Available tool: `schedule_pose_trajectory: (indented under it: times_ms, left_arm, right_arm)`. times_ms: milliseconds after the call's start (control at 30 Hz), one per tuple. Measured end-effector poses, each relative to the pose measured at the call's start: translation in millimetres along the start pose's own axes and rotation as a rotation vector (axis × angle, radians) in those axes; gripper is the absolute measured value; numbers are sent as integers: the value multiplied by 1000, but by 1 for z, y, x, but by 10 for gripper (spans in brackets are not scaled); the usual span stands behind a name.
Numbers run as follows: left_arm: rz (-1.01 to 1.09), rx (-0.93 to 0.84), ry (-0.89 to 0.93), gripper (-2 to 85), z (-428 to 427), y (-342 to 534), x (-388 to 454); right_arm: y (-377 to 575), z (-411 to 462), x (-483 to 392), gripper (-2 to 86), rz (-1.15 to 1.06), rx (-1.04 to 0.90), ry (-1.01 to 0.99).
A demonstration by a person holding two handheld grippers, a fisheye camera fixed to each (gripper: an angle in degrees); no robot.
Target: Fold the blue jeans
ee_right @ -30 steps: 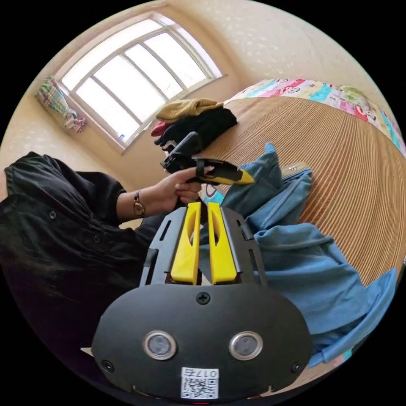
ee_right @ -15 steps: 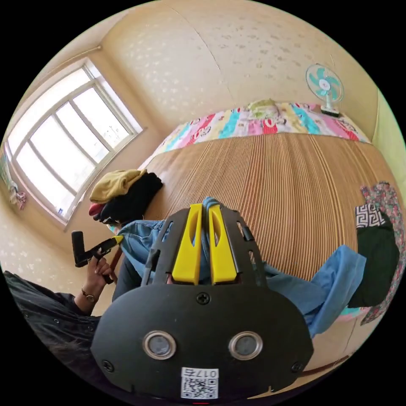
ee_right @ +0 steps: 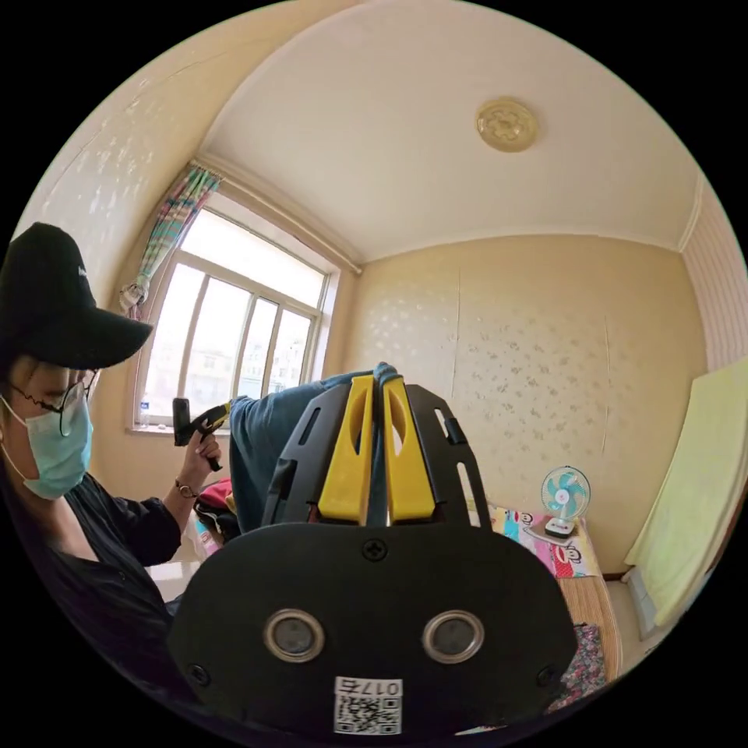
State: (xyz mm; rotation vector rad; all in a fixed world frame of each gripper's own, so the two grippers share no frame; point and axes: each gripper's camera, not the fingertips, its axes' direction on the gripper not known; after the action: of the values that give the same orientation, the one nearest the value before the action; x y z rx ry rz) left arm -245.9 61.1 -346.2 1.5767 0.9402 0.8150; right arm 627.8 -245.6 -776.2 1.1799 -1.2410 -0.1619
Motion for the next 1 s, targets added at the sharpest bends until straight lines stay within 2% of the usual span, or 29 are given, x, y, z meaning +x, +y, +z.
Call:
schedule_pose_trajectory:
  times_ms: [133,233,400,567,667,767,833,900,933,1000]
  left_arm:
    - [141,25,-50,-10,10,-61,47]
    - [210,18,-99,-10,24,-97,69]
    - [178,-6,-87,-10,59,-127,53]
    - [117,-69,-39,-10,92,-102,20]
    - [75,-140,-56,-10,121,-64,-13]
    - [10,-272,-149,-9,185,-17,-73]
    - [-37,-368,-245,-7,250,7,-127]
    - [-162,-553,-371,0,357,44,-226]
    - [-205,-589,-387,6,376,57,-251]
    - [-335,-625,-469,37,408,114,-317]
  right_arm:
    - [-59,-26,-23,21,-101,47,138]
    - [-95,-34,-29,21,-146,37,161]
    - [-131,-23,-20,20,-161,-15,151]
    - [-115,15,17,21,-108,-73,146]
    - [-78,63,58,22,-58,-143,127]
    - [-31,147,122,25,43,-258,126]
    - [4,256,195,30,176,-367,214]
    - [34,348,259,36,296,-453,344]
    - [62,393,296,45,390,-517,405]
    - [106,423,329,61,531,-532,457]
